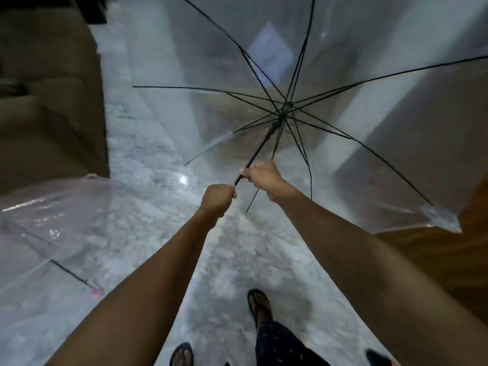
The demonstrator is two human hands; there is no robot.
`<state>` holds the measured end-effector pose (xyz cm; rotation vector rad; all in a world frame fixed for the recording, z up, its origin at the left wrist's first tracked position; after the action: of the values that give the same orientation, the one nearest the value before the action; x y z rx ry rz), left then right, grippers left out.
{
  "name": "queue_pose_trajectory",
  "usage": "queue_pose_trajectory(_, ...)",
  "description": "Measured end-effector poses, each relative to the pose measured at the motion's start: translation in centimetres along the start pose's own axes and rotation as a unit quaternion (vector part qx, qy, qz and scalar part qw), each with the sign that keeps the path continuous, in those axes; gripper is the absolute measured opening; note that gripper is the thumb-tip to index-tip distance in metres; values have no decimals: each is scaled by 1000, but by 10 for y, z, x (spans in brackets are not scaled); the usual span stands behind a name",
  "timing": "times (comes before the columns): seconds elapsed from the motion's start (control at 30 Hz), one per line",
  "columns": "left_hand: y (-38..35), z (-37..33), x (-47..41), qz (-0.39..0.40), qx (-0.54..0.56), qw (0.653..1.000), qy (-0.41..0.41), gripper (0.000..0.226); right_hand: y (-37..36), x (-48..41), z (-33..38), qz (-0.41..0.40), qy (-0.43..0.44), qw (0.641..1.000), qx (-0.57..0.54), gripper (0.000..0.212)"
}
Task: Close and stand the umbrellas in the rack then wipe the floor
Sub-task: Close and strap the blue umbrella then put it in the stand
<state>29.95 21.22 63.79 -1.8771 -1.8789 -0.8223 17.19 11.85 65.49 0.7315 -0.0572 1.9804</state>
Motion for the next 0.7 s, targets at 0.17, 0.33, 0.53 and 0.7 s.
queue_pose_trajectory(0.17,-9,-66,55,6,-152,979,-138,49,38,99,16,-116,4,986,-120,21)
queue_pose_trajectory(0.33,-52,-121,124,71,-252,938,-228,52,82,210,7,-248,30,930,-271,16)
queue_pose_trajectory(0.53,-148,-161,216,210,-304,872,-321,44,141,371,-8,-407,48,869,-277,25)
queue_pose_trajectory(0.7,-204,-184,292,278,-378,796,-383,57,182,484,-16,-498,77,821,-268,21)
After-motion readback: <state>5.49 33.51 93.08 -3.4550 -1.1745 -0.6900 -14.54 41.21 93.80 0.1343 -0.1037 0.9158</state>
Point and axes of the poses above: each hand's wrist, its own x-axis away from the middle knuckle, its own y-axis out of the back of the hand, z = x × y, the point moved 8 cm from there along -x, towards the middle knuckle, and after that the axes turned 13 degrees about z, right-handed, at the moved point
